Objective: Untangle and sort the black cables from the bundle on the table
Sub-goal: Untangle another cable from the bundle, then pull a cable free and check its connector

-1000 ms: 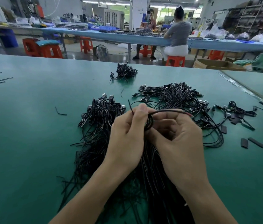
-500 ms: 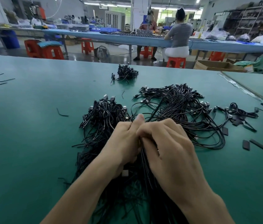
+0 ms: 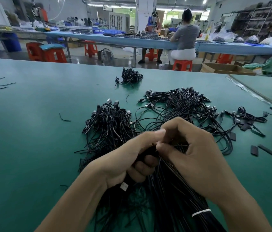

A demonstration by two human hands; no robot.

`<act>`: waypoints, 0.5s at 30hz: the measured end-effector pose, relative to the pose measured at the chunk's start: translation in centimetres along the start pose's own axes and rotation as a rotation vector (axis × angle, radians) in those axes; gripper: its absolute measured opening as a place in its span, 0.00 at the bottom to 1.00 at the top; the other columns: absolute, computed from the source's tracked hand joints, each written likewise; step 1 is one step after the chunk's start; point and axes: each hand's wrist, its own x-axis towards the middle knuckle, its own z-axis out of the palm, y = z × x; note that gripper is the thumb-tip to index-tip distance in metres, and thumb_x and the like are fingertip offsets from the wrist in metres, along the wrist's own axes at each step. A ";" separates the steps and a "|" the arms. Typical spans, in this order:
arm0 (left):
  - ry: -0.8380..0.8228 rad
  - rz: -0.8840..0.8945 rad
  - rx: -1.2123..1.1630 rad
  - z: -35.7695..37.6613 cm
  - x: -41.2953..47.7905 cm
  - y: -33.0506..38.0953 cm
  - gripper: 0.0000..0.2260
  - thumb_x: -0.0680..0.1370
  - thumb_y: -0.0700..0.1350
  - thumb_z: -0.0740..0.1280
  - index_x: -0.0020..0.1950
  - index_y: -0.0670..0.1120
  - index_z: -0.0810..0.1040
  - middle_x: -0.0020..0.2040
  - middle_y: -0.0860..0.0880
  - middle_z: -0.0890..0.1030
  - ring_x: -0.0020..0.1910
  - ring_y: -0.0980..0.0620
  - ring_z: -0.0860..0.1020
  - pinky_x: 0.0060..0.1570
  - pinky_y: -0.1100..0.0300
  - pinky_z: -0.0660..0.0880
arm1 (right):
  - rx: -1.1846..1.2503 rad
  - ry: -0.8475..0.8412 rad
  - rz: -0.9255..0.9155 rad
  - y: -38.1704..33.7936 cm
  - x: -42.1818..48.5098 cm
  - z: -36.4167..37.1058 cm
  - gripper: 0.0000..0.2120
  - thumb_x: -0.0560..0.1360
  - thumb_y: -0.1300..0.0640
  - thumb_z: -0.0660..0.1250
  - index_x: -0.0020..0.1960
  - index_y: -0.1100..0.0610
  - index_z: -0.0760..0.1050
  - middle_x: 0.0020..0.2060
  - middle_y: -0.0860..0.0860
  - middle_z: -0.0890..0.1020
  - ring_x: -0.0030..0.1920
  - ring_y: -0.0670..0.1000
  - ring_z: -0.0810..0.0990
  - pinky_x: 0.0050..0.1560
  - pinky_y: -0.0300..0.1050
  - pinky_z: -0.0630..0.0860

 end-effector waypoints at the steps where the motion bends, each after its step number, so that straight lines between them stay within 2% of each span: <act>1: -0.031 -0.018 0.083 -0.2 0.0 -0.2 0.12 0.68 0.59 0.72 0.33 0.54 0.76 0.29 0.56 0.65 0.24 0.60 0.60 0.21 0.70 0.54 | 0.025 -0.027 0.026 0.0 0.0 -0.3 0.13 0.71 0.65 0.73 0.44 0.48 0.76 0.38 0.45 0.81 0.40 0.48 0.80 0.43 0.43 0.76; 2: -0.032 0.017 0.212 -0.6 0.1 -0.7 0.09 0.67 0.56 0.75 0.35 0.55 0.77 0.29 0.56 0.66 0.24 0.60 0.61 0.22 0.69 0.55 | 0.029 -0.050 0.046 0.0 0.0 -0.5 0.14 0.71 0.65 0.74 0.44 0.47 0.76 0.38 0.46 0.82 0.40 0.48 0.81 0.42 0.46 0.77; 4: -0.049 0.030 0.416 -0.4 -0.1 -0.7 0.10 0.68 0.44 0.78 0.39 0.54 0.78 0.29 0.57 0.70 0.24 0.60 0.65 0.23 0.68 0.60 | -0.032 -0.092 0.065 0.0 -0.1 -0.6 0.15 0.71 0.63 0.74 0.45 0.44 0.76 0.38 0.44 0.82 0.39 0.47 0.81 0.42 0.46 0.77; 7: -0.009 0.009 0.509 -0.2 0.3 -1.1 0.11 0.73 0.35 0.75 0.41 0.46 0.75 0.26 0.59 0.71 0.22 0.63 0.67 0.22 0.71 0.63 | -0.123 -0.134 0.065 0.2 -0.2 -0.3 0.17 0.69 0.60 0.76 0.49 0.42 0.78 0.42 0.41 0.80 0.44 0.45 0.79 0.43 0.34 0.73; 9: 0.013 0.010 0.554 0.0 0.4 -1.0 0.08 0.75 0.33 0.72 0.43 0.42 0.74 0.25 0.60 0.71 0.21 0.64 0.67 0.23 0.73 0.63 | -0.161 -0.167 0.069 0.3 -0.2 -0.2 0.17 0.68 0.59 0.76 0.52 0.41 0.80 0.45 0.39 0.79 0.47 0.44 0.77 0.45 0.30 0.70; 12: 0.033 0.035 0.582 0.3 0.4 -1.1 0.06 0.75 0.33 0.71 0.44 0.40 0.76 0.29 0.56 0.72 0.26 0.62 0.68 0.28 0.71 0.64 | -0.219 -0.208 0.086 0.4 -0.2 -0.1 0.17 0.70 0.56 0.75 0.55 0.40 0.79 0.49 0.36 0.77 0.50 0.40 0.76 0.46 0.28 0.68; 14: 0.050 0.056 0.591 0.2 0.5 -1.2 0.05 0.76 0.33 0.71 0.46 0.38 0.77 0.34 0.49 0.75 0.33 0.58 0.71 0.35 0.66 0.69 | -0.254 -0.214 0.099 0.4 -0.3 -0.1 0.16 0.71 0.54 0.74 0.55 0.39 0.78 0.48 0.36 0.77 0.50 0.39 0.75 0.45 0.28 0.67; 15: 0.060 0.064 0.599 0.2 0.5 -1.3 0.05 0.76 0.32 0.71 0.50 0.36 0.77 0.38 0.44 0.77 0.38 0.56 0.73 0.40 0.60 0.73 | -0.271 -0.212 0.104 0.3 -0.4 0.0 0.15 0.71 0.54 0.73 0.54 0.39 0.78 0.46 0.36 0.78 0.50 0.39 0.75 0.45 0.30 0.66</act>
